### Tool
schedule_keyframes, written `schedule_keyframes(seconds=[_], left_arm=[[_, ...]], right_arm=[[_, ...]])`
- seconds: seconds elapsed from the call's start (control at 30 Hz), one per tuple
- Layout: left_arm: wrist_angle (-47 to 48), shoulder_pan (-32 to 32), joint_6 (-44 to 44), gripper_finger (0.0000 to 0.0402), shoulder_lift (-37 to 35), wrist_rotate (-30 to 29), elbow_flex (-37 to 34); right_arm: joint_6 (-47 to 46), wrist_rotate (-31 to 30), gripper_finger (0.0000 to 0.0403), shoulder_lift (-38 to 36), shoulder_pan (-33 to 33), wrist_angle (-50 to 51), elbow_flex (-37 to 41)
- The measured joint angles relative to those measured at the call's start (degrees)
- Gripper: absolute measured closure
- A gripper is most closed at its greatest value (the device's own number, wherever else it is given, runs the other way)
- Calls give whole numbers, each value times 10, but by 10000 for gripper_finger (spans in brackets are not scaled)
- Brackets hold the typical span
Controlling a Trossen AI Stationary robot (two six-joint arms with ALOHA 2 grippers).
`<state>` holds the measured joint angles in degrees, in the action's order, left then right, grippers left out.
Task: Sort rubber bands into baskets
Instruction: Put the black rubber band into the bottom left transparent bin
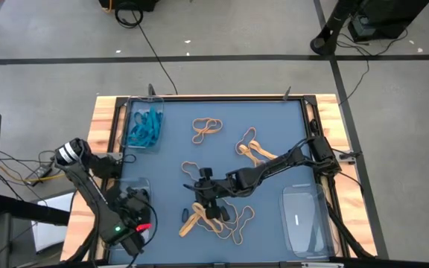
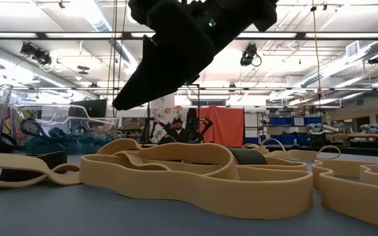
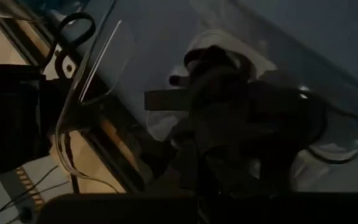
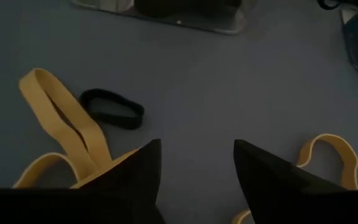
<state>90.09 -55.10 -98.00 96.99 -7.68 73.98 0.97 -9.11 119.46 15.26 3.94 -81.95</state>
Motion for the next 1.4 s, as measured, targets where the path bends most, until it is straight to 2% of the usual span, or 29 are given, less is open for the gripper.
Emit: schedule_keyframes(seconds=[0.2, 0.37, 0.6, 0.8, 1.0, 1.17, 1.27, 1.4], left_arm=[[-7, -1, -14, 395, 0, 42, -38], [-24, 4, 7, 395, 0, 48, -47], [-24, 15, 56, 394, -7, 78, -49], [-12, 27, 62, 394, -23, 88, -49], [-67, 40, 64, 394, -42, 150, -49], [-95, 42, 81, 394, -48, 153, -49], [-95, 42, 82, 393, -49, 132, -49], [-99, 41, 89, 367, -49, 102, -49]], right_arm=[[1, 3, 192, 0, 1, -5, 0], [0, 3, 192, 0, -6, -4, 0], [-17, 3, 188, 0, -12, 93, 0], [-41, 2, 189, 0, 2, 99, 0], [-43, 1, 188, 0, 23, 99, 0], [-49, -3, 190, 0, 29, 99, 0], [-53, -3, 189, 0, 35, 99, 0], [-50, -1, 189, 0, 39, 99, 0]])
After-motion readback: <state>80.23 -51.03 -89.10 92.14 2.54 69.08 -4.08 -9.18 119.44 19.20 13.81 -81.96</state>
